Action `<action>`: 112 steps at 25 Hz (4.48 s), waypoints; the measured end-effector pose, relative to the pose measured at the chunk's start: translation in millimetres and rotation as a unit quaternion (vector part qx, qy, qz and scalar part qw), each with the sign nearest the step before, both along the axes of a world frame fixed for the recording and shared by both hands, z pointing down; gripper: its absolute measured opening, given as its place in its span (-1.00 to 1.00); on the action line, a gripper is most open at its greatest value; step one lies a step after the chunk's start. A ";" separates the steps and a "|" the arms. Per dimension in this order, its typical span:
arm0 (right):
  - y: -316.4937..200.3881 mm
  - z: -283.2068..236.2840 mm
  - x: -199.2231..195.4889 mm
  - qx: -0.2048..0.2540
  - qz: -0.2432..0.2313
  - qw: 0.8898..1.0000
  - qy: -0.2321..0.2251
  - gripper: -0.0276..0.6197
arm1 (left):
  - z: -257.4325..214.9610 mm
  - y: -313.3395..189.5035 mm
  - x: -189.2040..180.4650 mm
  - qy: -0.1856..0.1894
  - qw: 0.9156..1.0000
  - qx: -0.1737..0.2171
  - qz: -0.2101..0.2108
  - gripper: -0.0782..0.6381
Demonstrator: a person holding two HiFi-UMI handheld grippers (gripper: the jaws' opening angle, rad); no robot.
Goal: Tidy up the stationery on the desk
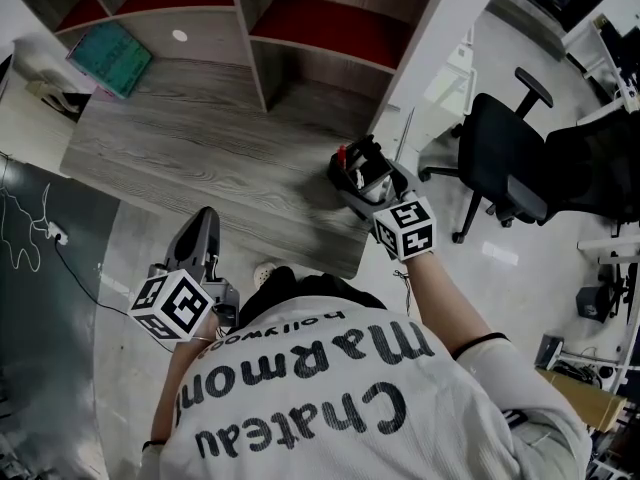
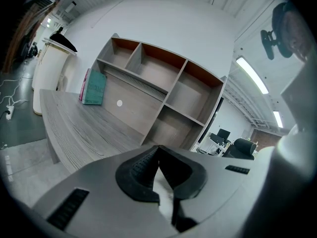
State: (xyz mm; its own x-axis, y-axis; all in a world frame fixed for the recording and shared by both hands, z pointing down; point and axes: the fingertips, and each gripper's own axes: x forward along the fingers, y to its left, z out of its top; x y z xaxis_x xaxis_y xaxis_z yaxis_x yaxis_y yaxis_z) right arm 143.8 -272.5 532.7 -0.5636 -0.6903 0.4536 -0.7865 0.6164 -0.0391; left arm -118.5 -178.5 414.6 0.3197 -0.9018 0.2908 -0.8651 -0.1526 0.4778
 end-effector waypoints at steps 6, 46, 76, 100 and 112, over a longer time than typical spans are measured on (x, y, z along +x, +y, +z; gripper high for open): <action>1.1 -0.7 0.7 -0.001 0.000 1.000 0.004 0.46 | 6.4 0.3 1.5 -0.004 1.000 -0.014 0.008 -0.74; 1.9 -29.0 7.8 -0.016 0.052 0.998 -0.029 0.46 | 8.4 -2.5 -26.0 0.014 0.996 -0.036 0.079 -0.74; 98.4 -143.3 -47.2 0.000 0.176 0.946 -0.274 -0.06 | -47.1 10.4 33.3 0.046 0.973 0.052 0.218 -0.74; 152.8 -151.5 -107.6 0.048 0.199 0.953 -0.224 -0.84 | -54.0 57.0 24.6 0.026 0.969 0.078 0.234 -0.74; 169.6 -128.2 -112.4 0.018 0.223 0.959 -0.176 -0.86 | -41.2 73.1 23.9 0.010 0.967 0.072 0.245 -0.74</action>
State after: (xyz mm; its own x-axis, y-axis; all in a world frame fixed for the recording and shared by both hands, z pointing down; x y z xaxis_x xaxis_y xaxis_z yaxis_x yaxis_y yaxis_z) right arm 31.4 -102.9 404.6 -0.3228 -0.9100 0.2600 -0.9138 0.2281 -0.3360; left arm -94.7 -105.5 373.4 0.7222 -0.6720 0.1638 -0.6639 -0.6072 0.4365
